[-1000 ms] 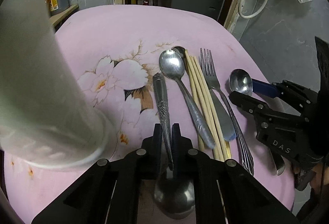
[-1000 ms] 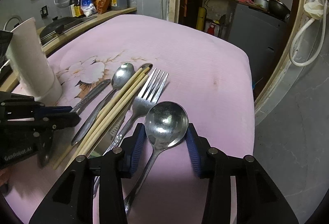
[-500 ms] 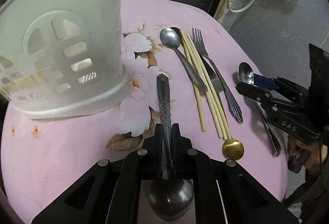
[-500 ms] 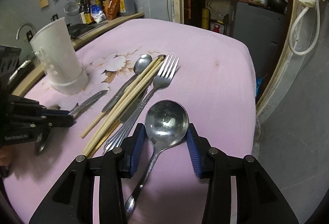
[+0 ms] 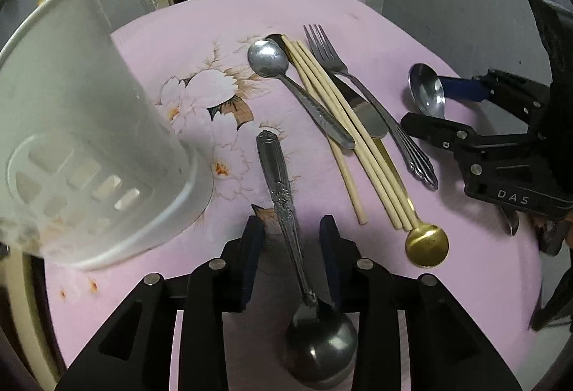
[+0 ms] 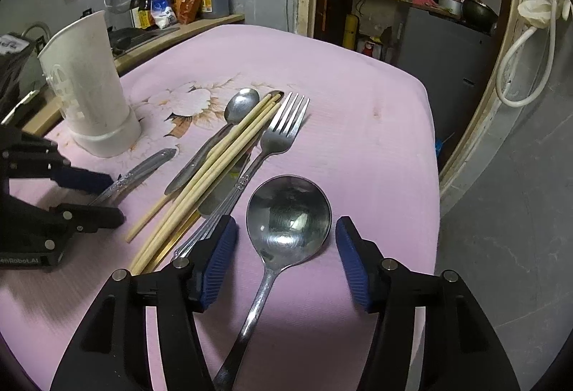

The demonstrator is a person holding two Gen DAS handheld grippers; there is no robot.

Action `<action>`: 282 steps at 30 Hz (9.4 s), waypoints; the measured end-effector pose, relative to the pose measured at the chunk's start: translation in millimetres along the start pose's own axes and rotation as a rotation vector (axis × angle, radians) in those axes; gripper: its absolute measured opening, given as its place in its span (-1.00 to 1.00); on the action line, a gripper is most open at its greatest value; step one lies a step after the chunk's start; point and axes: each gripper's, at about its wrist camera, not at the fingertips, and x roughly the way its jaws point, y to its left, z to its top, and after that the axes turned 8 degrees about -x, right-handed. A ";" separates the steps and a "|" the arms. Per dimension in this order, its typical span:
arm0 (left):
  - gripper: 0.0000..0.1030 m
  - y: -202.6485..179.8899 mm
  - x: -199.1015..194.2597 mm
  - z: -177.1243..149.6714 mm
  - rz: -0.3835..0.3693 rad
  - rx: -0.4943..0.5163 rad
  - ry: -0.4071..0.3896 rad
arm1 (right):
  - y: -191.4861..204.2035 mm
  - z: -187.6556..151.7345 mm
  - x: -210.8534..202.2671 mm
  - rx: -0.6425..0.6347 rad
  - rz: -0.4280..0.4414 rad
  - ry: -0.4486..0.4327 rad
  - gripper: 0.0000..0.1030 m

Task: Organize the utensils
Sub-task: 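Lift both held spoons and carry them over the white caddy, then lower both spoons into the caddy and open both tools, then withdraw both tools from the caddy back toward the remaining utensils, then grasp the silver fork by its handle with the right tool, then grasp one wooden chopstick with the left tool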

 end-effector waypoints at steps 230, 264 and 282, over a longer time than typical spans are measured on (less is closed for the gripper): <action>-0.41 3.3 0.4 6.5 -0.149 -0.202 -0.103 | 6.9 -7.5 -10.1 -0.038 0.091 -0.048 -0.74; -0.94 26.8 -66.5 -85.5 -0.161 -0.177 -0.059 | 54.8 -63.0 -68.3 -0.125 0.074 0.032 -0.69; -0.81 10.4 -27.9 -31.6 -0.076 -0.022 0.022 | 56.4 1.1 -8.1 -0.214 0.054 0.075 -0.46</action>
